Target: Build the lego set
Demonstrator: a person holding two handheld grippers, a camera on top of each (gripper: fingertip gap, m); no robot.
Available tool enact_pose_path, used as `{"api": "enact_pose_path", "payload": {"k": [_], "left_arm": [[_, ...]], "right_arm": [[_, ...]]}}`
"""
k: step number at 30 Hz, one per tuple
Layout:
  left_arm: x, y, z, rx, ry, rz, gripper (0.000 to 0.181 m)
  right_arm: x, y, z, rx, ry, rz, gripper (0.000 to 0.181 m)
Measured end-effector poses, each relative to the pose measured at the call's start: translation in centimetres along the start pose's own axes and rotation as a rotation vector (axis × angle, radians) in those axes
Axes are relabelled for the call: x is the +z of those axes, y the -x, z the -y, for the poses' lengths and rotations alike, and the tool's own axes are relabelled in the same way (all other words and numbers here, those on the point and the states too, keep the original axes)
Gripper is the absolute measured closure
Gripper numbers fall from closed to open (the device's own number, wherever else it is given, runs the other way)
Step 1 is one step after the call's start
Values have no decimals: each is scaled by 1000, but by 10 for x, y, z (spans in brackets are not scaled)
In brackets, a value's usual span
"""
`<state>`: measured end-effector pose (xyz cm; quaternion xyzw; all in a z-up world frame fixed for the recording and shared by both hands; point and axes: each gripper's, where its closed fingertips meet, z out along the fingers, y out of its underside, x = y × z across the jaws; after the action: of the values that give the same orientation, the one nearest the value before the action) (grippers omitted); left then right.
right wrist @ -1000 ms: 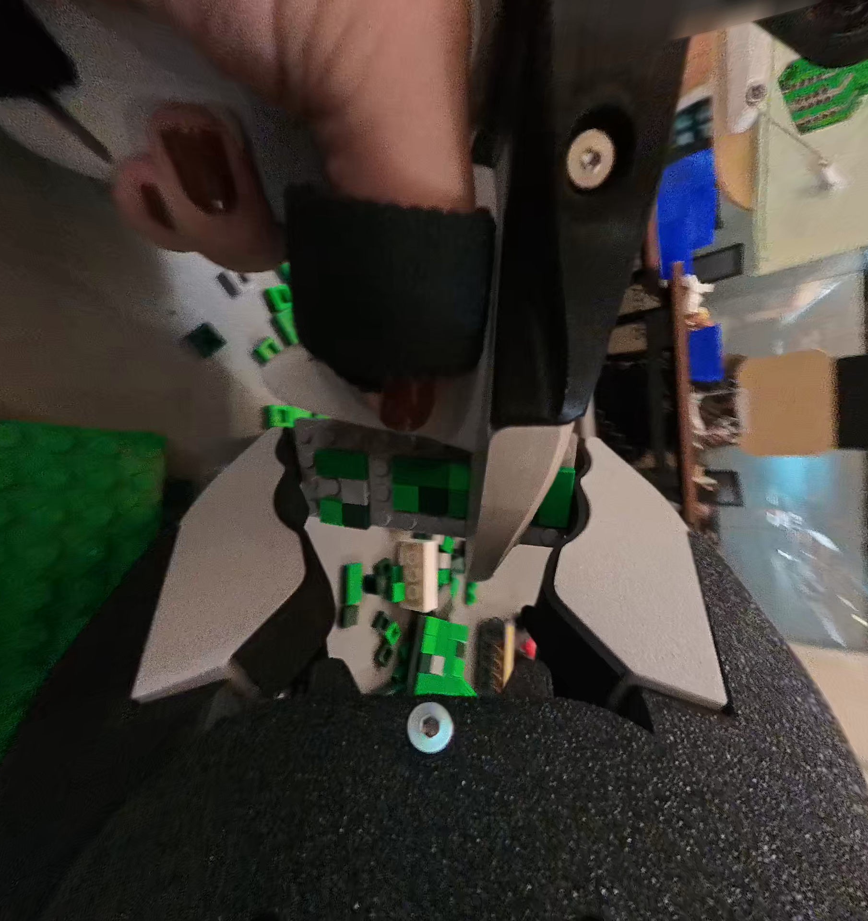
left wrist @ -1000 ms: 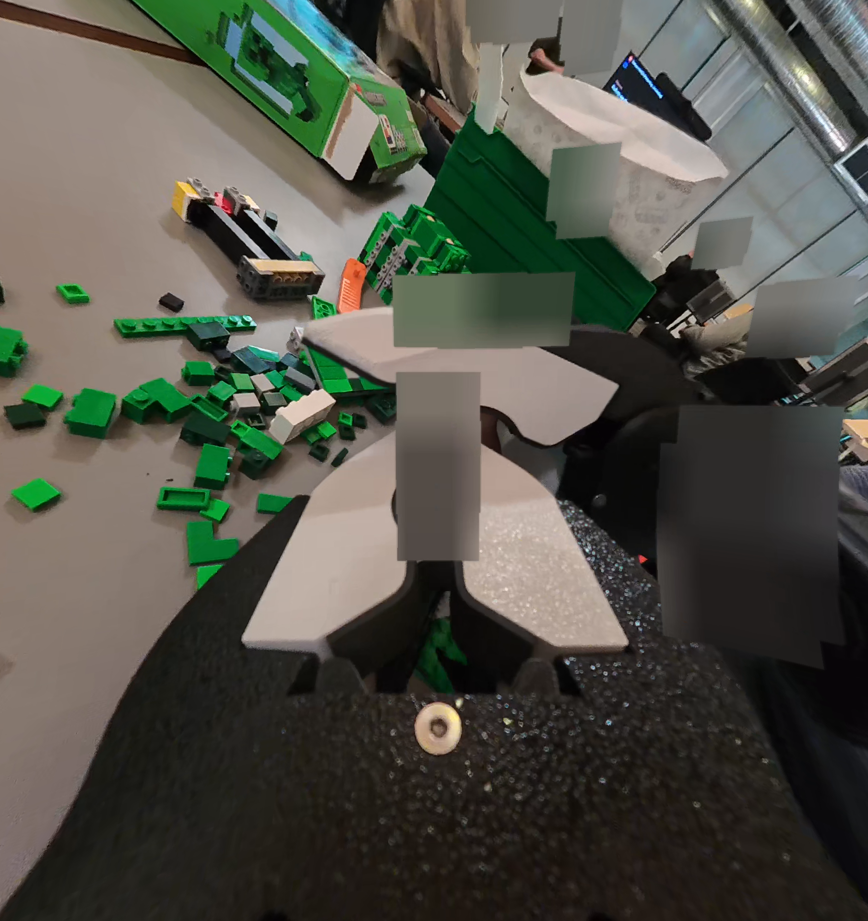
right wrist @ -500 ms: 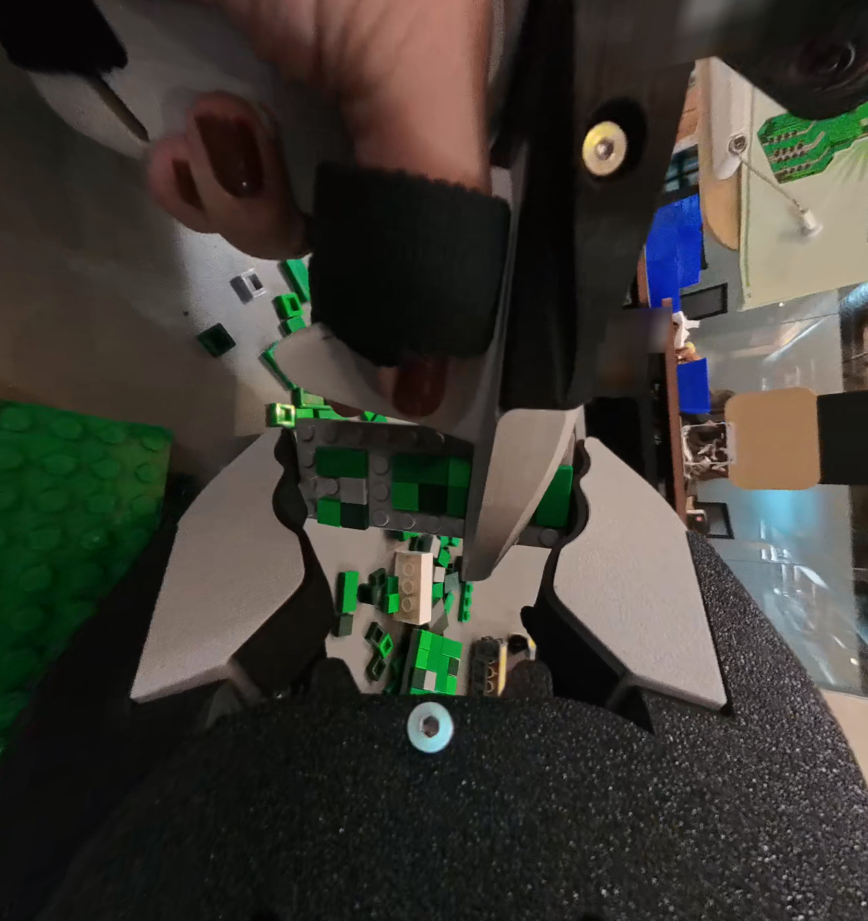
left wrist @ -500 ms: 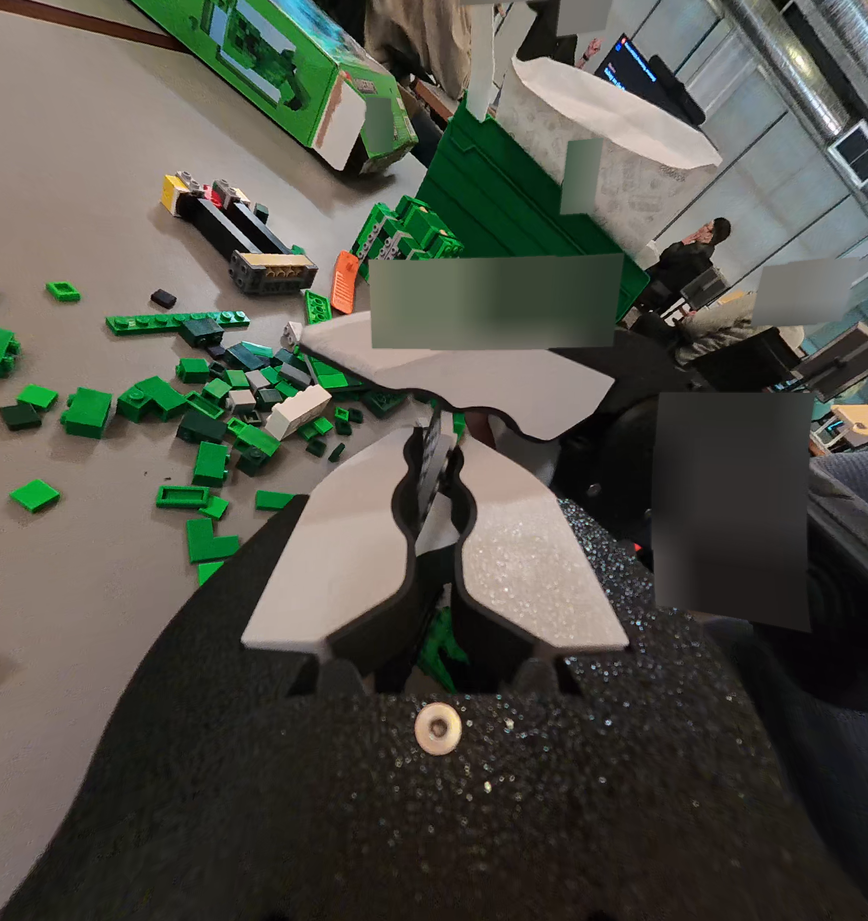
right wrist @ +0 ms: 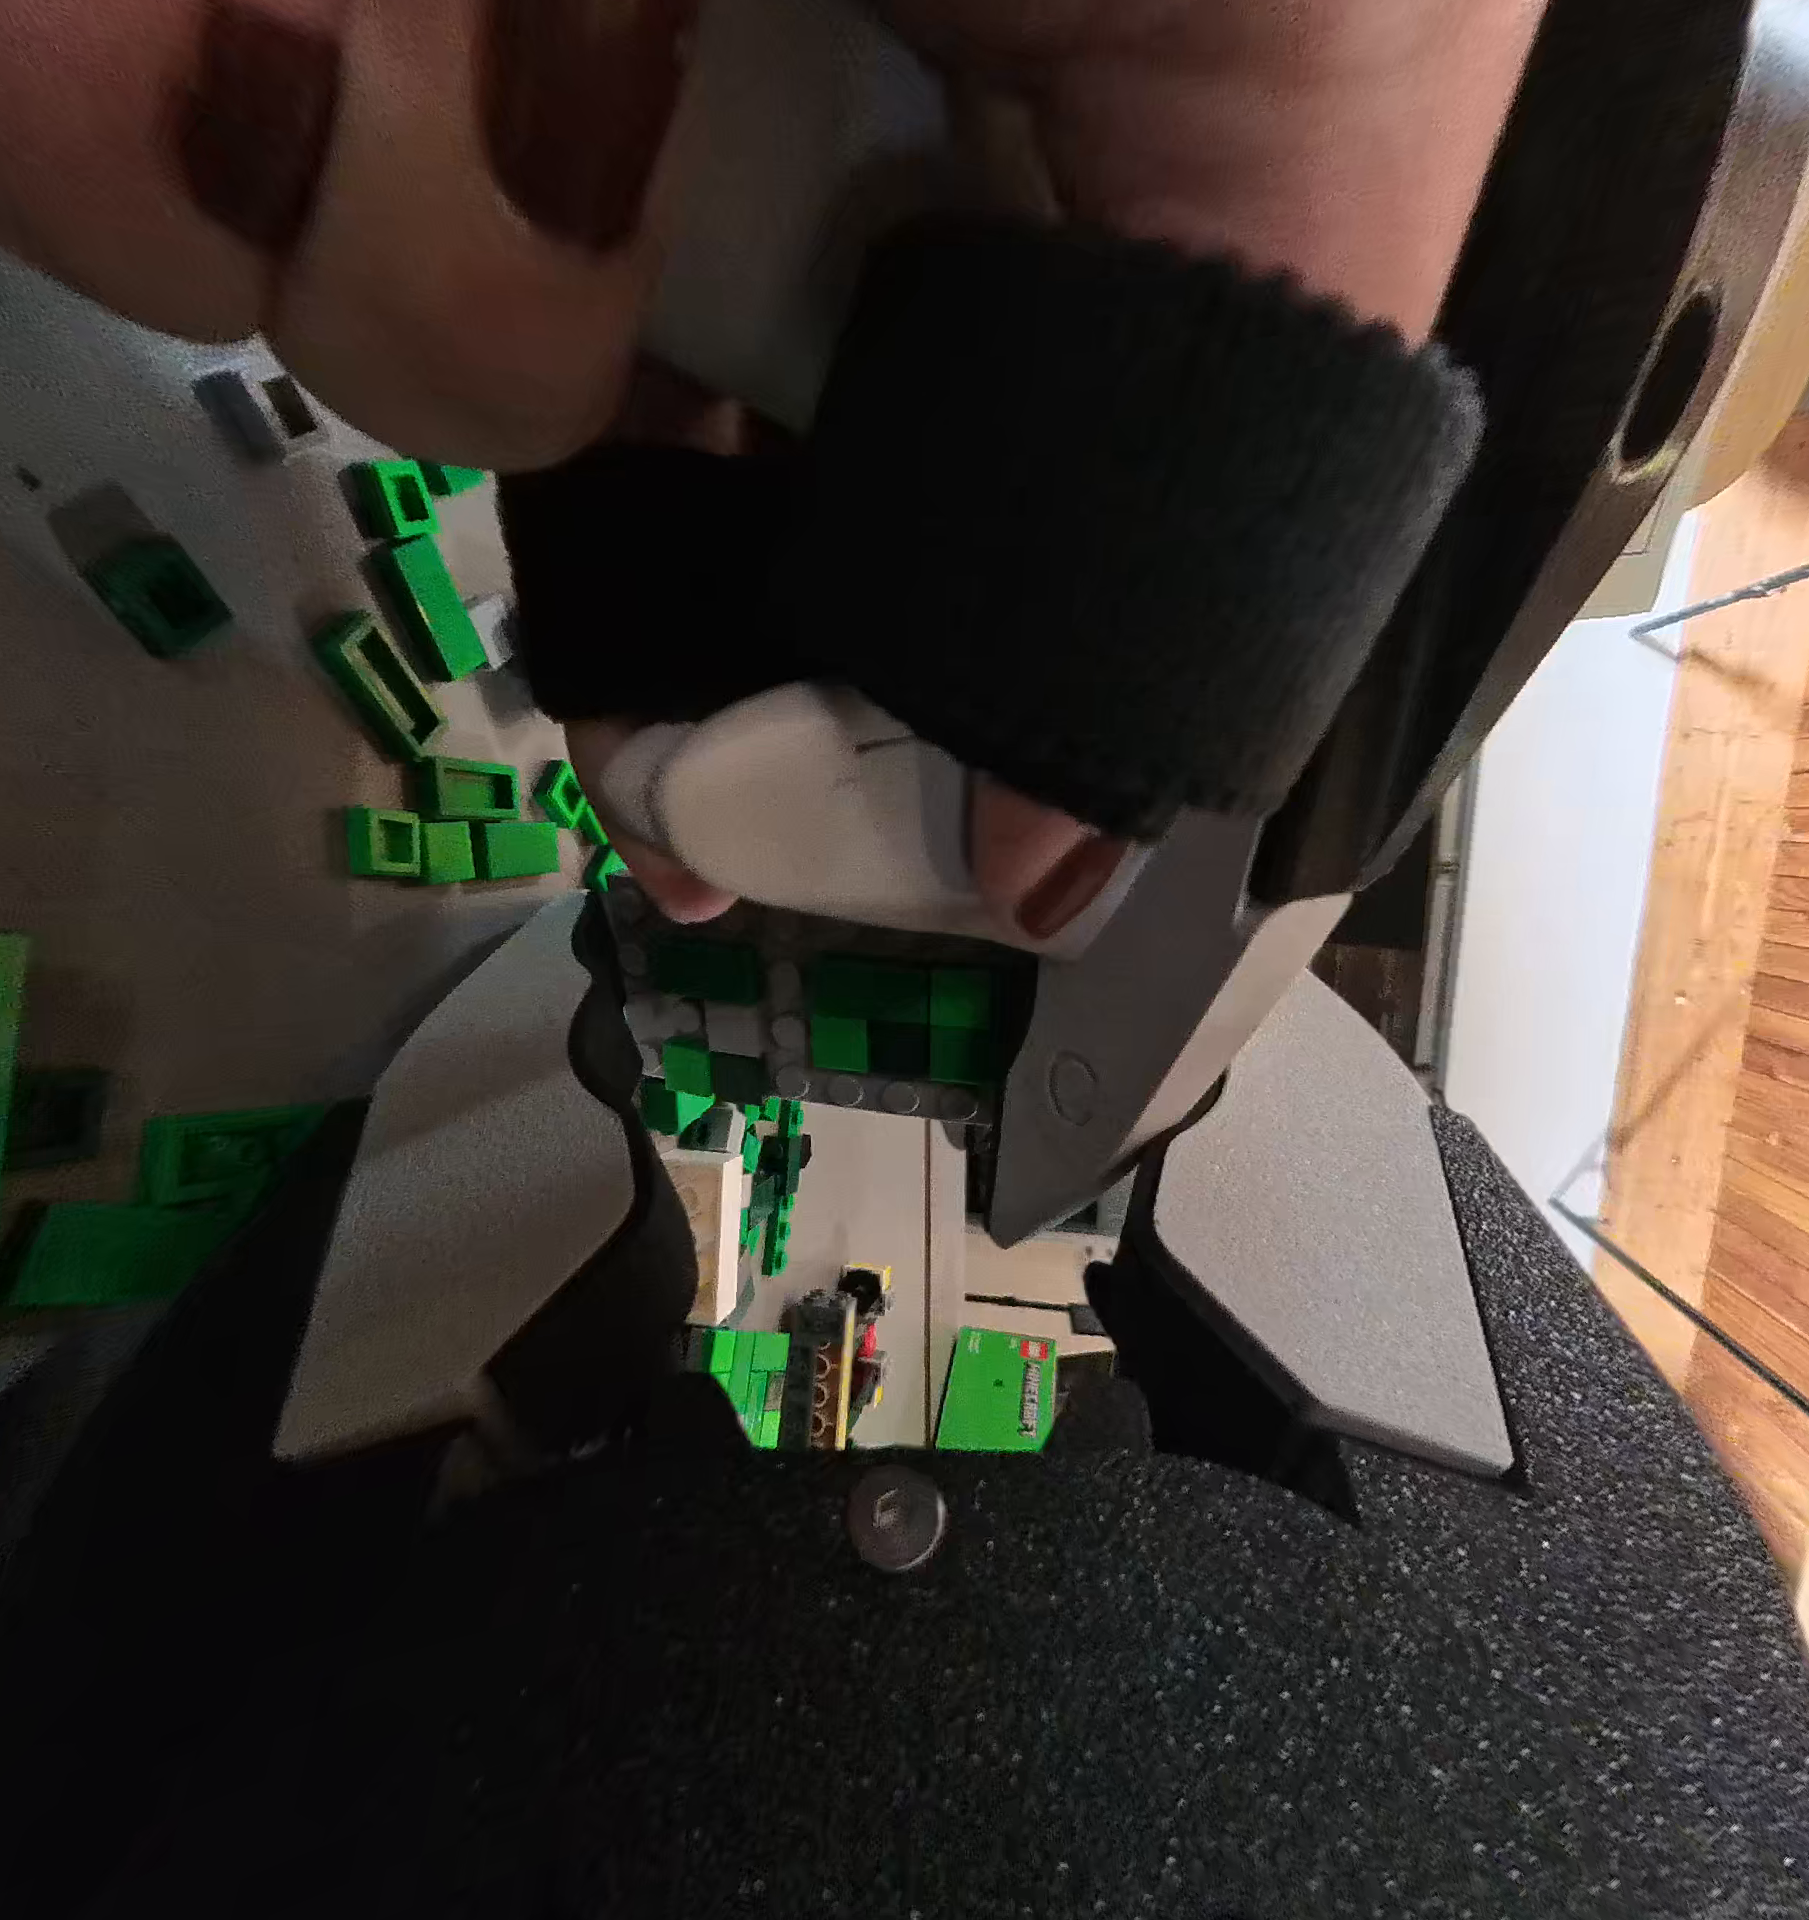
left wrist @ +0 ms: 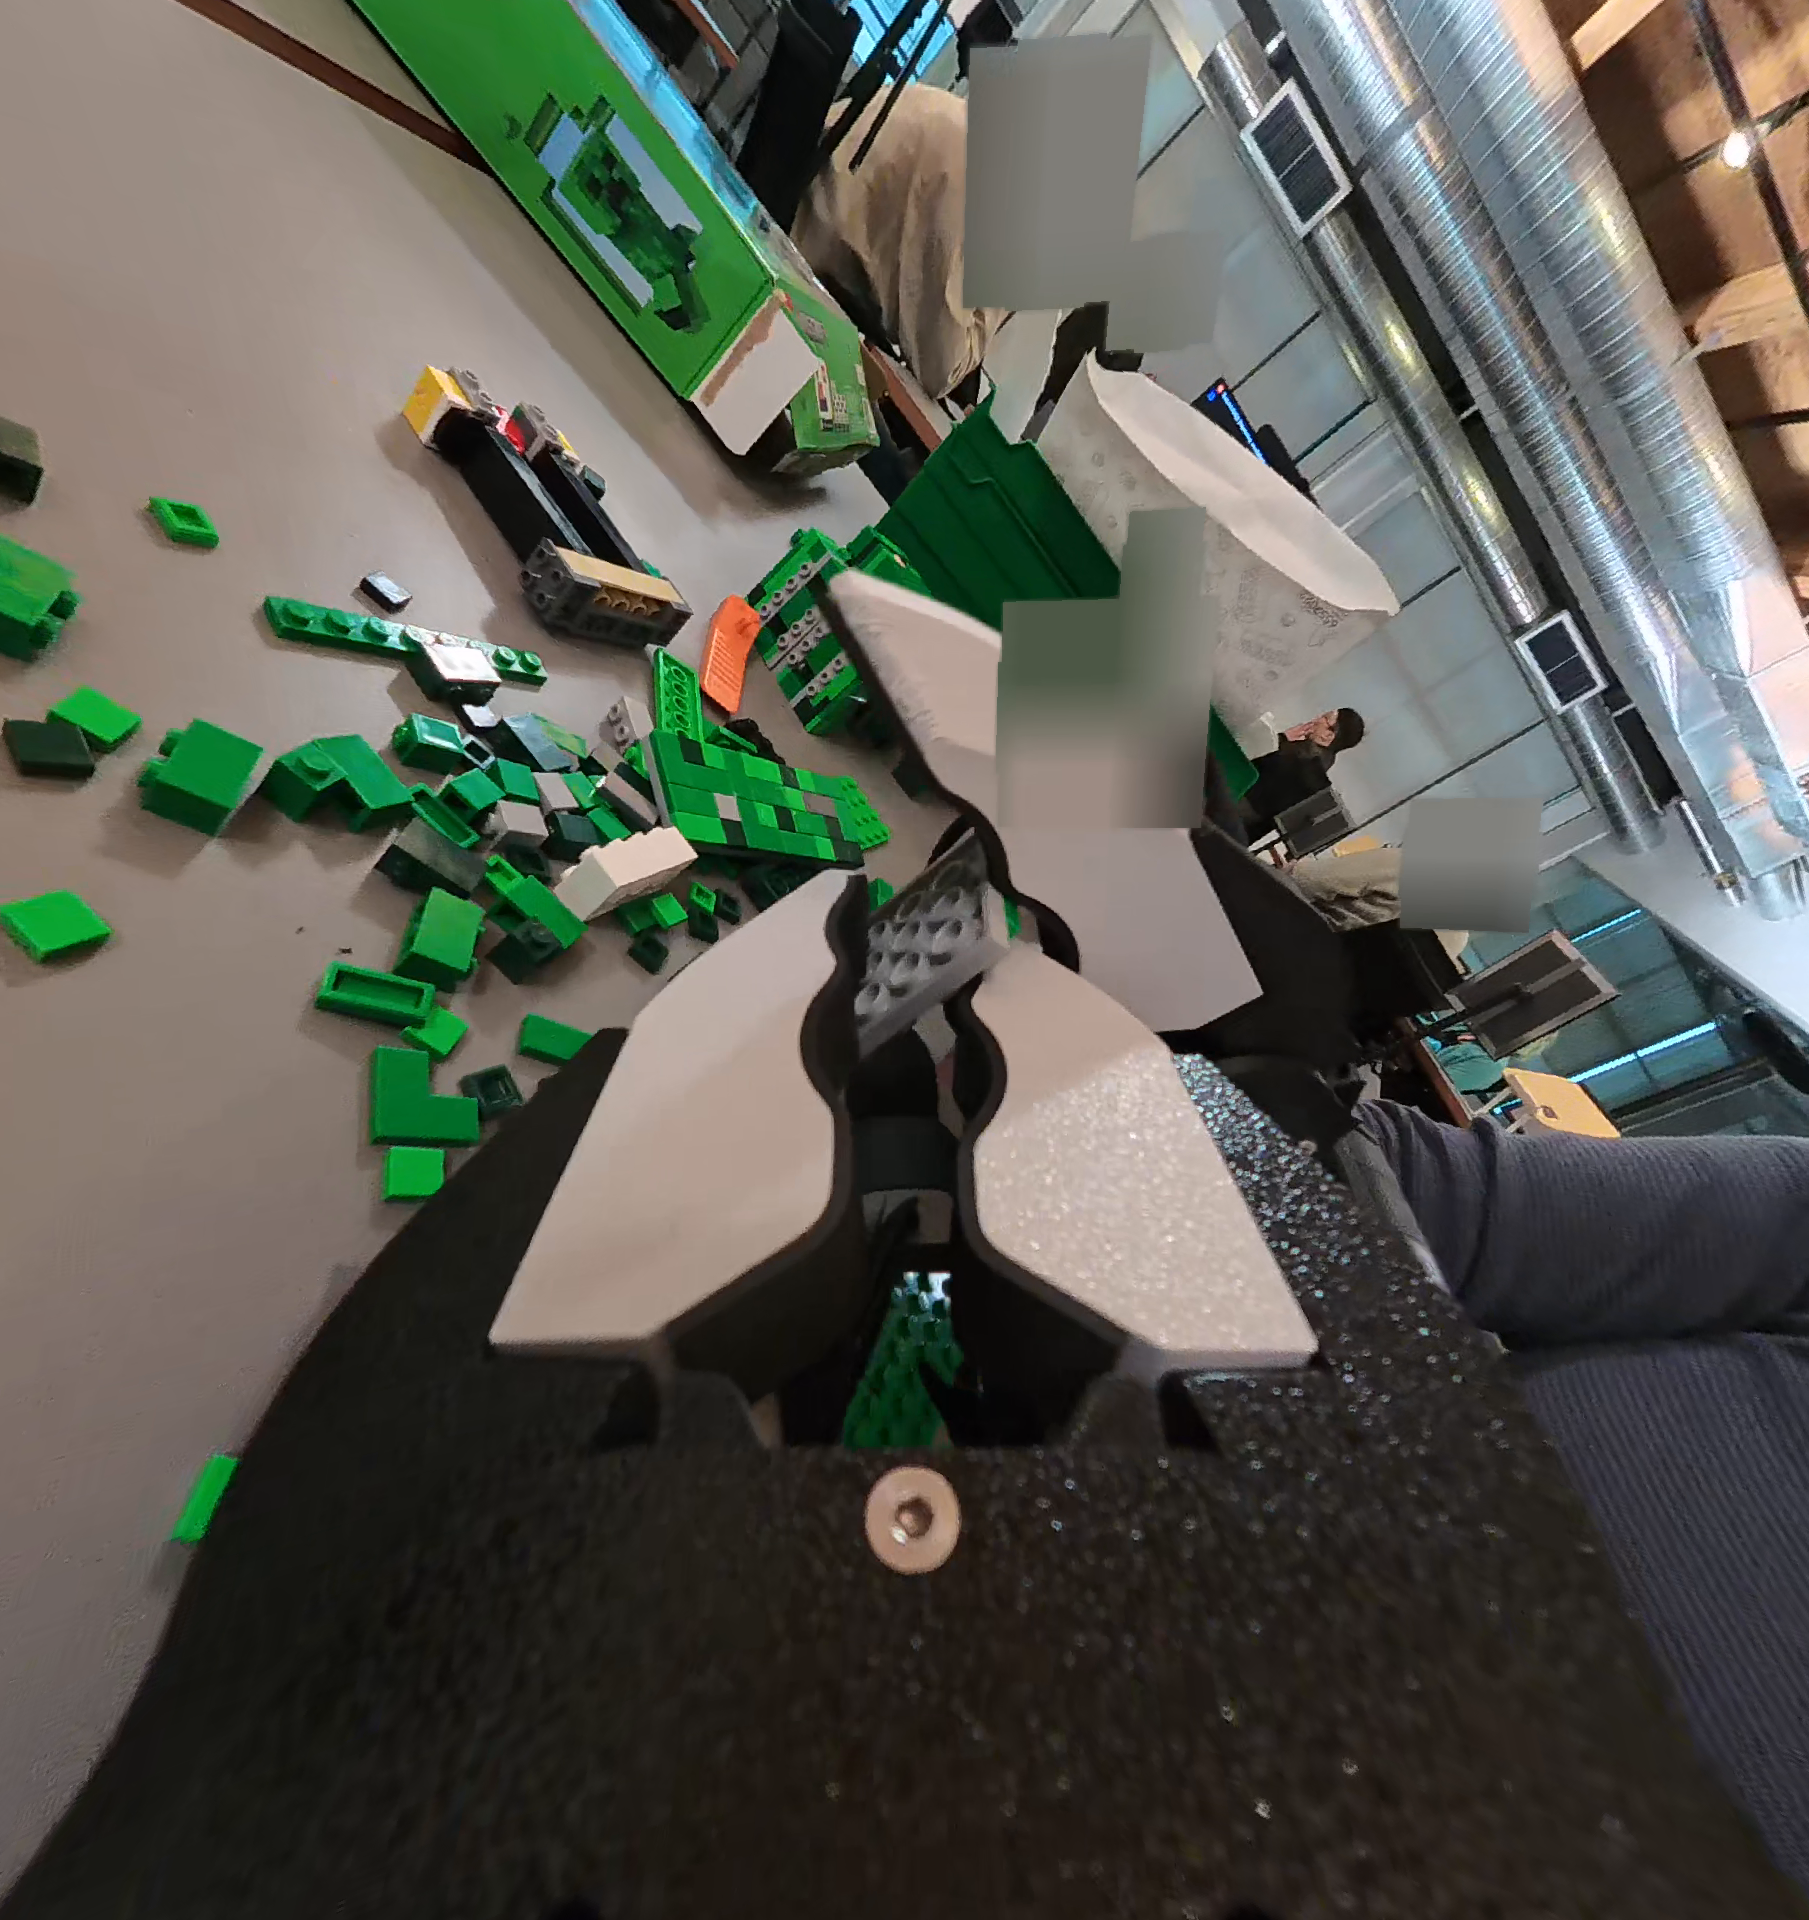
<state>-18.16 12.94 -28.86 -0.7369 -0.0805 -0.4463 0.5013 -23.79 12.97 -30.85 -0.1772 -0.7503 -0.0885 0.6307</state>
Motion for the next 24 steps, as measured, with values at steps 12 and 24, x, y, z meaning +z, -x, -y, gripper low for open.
{"api": "enact_pose_path", "payload": {"k": [12, 24], "left_arm": [[-18, 10, 17, -21, -96, 16, 173], [-31, 44, 18, -99, -106, 169, 175]], "right_arm": [[-10, -3, 19, -41, -130, -66, 94], [-19, 9, -4, 218, -171, 181, 107]]}}
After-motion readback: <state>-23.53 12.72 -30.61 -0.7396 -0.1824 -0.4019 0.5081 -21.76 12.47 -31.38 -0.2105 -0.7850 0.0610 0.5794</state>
